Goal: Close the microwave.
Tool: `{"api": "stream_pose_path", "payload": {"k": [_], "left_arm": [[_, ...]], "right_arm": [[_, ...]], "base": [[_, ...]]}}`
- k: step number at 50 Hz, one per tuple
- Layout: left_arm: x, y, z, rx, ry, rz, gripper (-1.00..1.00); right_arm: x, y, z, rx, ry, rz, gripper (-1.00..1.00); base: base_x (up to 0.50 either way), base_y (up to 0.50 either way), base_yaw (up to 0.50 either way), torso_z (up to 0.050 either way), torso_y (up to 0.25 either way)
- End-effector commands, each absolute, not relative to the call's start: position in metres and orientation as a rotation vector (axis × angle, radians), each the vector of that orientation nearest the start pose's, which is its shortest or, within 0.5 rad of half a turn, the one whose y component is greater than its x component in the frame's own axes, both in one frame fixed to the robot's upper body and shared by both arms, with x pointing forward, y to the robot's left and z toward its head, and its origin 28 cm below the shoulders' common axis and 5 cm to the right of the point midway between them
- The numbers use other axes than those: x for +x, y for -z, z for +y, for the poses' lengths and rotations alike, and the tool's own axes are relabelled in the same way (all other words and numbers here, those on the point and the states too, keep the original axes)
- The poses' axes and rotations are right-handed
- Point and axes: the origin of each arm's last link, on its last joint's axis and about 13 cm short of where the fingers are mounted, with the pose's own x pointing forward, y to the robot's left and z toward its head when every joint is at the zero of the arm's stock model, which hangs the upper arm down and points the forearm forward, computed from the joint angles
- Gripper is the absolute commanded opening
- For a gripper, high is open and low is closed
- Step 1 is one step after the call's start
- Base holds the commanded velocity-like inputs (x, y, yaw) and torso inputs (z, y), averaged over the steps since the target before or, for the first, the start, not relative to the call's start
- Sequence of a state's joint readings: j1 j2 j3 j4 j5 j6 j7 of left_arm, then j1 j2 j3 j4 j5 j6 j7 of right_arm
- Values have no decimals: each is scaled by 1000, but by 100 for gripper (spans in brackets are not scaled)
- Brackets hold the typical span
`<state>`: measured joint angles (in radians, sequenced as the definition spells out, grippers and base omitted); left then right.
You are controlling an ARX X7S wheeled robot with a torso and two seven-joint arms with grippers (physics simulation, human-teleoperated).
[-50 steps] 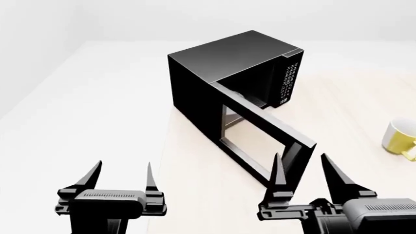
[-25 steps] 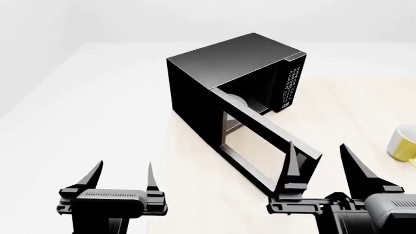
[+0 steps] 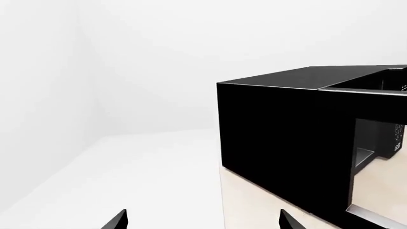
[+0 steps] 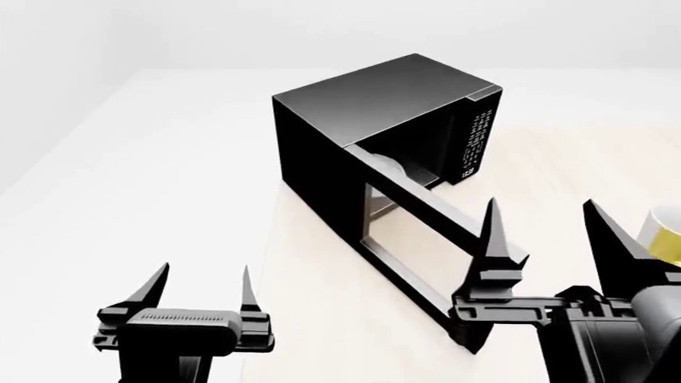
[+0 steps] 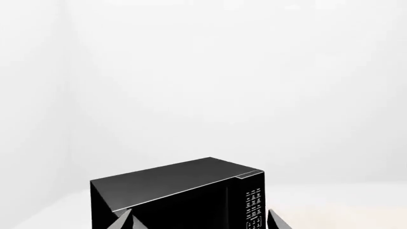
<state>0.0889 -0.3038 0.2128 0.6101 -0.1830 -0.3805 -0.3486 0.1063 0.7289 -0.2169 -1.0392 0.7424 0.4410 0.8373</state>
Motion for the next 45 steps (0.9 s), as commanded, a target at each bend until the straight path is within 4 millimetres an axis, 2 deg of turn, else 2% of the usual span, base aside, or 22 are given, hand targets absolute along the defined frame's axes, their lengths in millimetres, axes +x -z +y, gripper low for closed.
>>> {"api": "stream_pose_path", "payload": {"k": [1, 10, 15, 19, 33, 39, 45], "left_arm": [[174, -92, 207, 86, -15, -91, 100], [174, -92, 207, 84, -11, -91, 100], [174, -91, 207, 83, -11, -91, 100], [175, -90, 207, 84, -12, -91, 100], [174, -91, 208, 84, -19, -94, 100], [173, -91, 208, 86, -18, -93, 100], [173, -90, 207, 86, -17, -92, 100]], "right_arm": [[143, -197, -112, 26, -4, -342, 100], [145, -197, -112, 20, 19, -339, 100], [144, -198, -112, 33, 7, -348, 100], [145, -197, -112, 27, 11, -346, 100], [146, -198, -110, 2, 4, -356, 100], [146, -198, -110, 10, 10, -360, 100], [146, -200, -110, 24, 5, -374, 100]], "base": [[500, 0, 0, 0, 0], [500, 0, 0, 0, 2], [0, 0, 0, 0, 0], [0, -427, 0, 0, 0], [0, -4, 0, 0, 0], [50, 355, 0, 0, 0], [4, 29, 0, 0, 0]]}}
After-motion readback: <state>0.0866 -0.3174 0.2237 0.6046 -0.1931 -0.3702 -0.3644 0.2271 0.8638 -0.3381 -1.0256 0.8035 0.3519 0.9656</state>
